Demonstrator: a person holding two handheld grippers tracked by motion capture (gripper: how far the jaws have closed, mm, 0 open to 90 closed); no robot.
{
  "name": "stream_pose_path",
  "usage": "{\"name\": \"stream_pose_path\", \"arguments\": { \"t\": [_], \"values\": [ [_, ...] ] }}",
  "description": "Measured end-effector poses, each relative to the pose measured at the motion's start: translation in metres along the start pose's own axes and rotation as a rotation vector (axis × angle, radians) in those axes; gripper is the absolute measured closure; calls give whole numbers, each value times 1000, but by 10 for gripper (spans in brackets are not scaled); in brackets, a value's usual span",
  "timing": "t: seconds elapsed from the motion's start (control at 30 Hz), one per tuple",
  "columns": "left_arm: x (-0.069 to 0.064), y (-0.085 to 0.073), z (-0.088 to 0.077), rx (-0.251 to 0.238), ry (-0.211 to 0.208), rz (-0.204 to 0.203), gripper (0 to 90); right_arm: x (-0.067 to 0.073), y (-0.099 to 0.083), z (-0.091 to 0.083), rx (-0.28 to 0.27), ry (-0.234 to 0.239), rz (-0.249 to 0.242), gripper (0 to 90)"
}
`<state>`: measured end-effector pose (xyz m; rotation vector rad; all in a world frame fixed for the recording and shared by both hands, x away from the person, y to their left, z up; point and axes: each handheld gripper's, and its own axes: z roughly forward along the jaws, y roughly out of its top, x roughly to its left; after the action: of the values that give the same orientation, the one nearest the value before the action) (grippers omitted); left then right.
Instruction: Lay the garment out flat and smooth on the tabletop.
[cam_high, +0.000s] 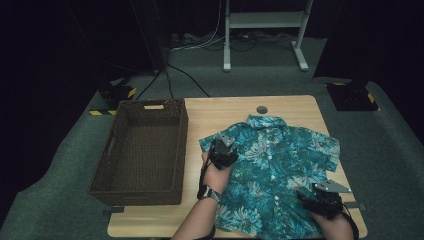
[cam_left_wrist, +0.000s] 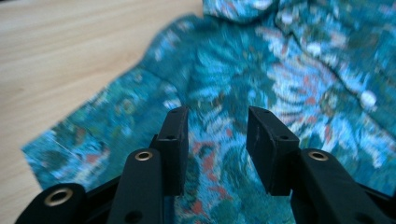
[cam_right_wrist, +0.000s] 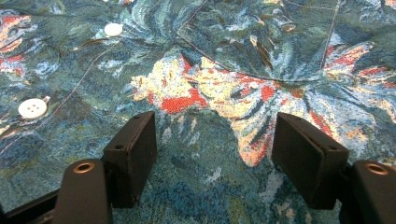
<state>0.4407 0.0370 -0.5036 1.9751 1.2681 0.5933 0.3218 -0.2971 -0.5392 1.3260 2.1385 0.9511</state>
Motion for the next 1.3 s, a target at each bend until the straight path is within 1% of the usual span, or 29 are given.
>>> {"name": "stream_pose_path", "arguments": {
  "t": [0.03, 0.07, 0.1, 0.17, 0.2, 0.23, 0.3, 0.4, 0.47, 0.5, 0.57, 0.63, 0.67, 0.7, 0.73, 0.83, 0.87, 0.97, 1.0, 1.03, 1.07, 1.1, 1.13, 1.17, 1.23, 1.3],
  "values": [
    [1, -3, 3, 11, -2, -7, 587, 0, 0, 0, 0, 0, 0, 307],
    [1, -3, 3, 11, -2, -7, 585, 0, 0, 0, 0, 0, 0, 307],
    [4, -8, 10, 29, -1, -24, 585, 0, 0, 0, 0, 0, -1, 308],
    [4, -8, 10, 29, -1, -24, 583, 0, 0, 0, 0, 0, -1, 308],
    [11, -14, 16, 57, 14, -37, 583, 0, 0, 0, 0, 0, -1, 308],
    [14, -16, 18, 65, 23, -37, 578, 0, 0, 0, 0, 1, -1, 308],
    [19, -19, 20, 76, 33, -50, 574, 0, 0, 0, 0, 1, 0, 308],
    [27, -21, 20, 68, 42, -70, 572, 0, 0, 0, 0, 1, -1, 308],
    [31, -20, 20, 71, 61, -68, 572, 0, 0, 0, 0, 1, 0, 309],
    [33, -20, 20, 71, 67, -73, 572, 0, 0, 0, 0, 1, 0, 309],
    [39, -21, 19, 71, 74, -96, 558, 0, 0, 0, 0, 1, -1, 310],
    [43, -22, 18, 74, 87, -109, 555, 0, 0, -1, 0, 3, 0, 311],
    [43, -22, 18, 74, 87, -109, 546, 0, 0, -1, 0, 3, 0, 311],
    [45, -23, 16, 75, 85, -118, 546, 0, -1, -1, 0, 3, 0, 311],
    [45, -23, 15, 71, 84, -120, 527, 0, -1, -1, 0, 4, -2, 311],
    [42, -23, 12, 64, 78, -115, 489, 0, -1, -2, 0, 4, 0, 311],
    [39, -22, 10, 49, 70, -104, 489, 0, -1, -2, 0, 4, 0, 311],
    [33, -20, 4, 22, 40, -97, 407, 0, -1, -2, 0, 4, 1, 311],
    [28, -19, 1, 9, 20, -93, 365, 0, -1, -2, 0, 4, 1, 310],
    [25, -18, 0, 8, 3, -91, 339, 0, -1, -2, 0, 4, -1, 310],
    [25, -18, 0, 8, 3, -91, 306, 0, -1, -2, 0, 4, -1, 310],
    [21, -18, -2, 13, -30, -81, 306, 0, -1, -2, 0, 4, 0, 310],
    [19, -18, -2, 16, -41, -74, 247, 0, -1, -1, 0, 4, -1, 309],
    [15, -19, -5, 12, -63, -68, 230, 0, -1, -2, 0, 4, 0, 310],
    [12, -22, -9, 7, -80, -61, 185, 0, -1, -2, 0, 4, 0, 309],
    [10, -26, -12, 7, -121, -65, 131, 0, -1, -1, 0, 4, -2, 309]
  ]
}}
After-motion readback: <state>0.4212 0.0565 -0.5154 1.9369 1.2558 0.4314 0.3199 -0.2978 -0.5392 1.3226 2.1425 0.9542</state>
